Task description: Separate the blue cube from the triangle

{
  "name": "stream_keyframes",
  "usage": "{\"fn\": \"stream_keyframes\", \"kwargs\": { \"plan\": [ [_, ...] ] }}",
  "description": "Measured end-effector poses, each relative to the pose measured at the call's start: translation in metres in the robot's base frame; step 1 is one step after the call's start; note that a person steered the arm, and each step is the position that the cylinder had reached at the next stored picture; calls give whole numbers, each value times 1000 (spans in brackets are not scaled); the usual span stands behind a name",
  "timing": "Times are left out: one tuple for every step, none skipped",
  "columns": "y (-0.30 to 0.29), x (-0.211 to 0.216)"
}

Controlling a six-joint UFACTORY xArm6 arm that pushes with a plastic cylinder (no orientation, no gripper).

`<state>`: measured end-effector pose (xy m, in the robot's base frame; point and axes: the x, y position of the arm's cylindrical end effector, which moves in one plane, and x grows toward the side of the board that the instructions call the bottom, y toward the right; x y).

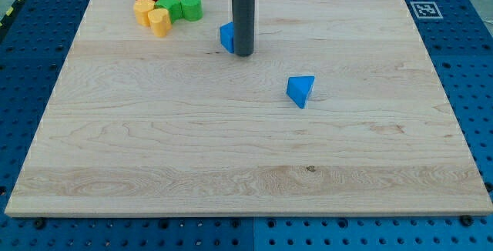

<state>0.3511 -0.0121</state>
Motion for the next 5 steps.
{"fn": "stream_keyframes", "kwargs": {
  "plan": [
    [-11, -25],
    [-29, -48],
    [-50, -69],
    [-55, -68],
    [-53, 13]
  ]
}}
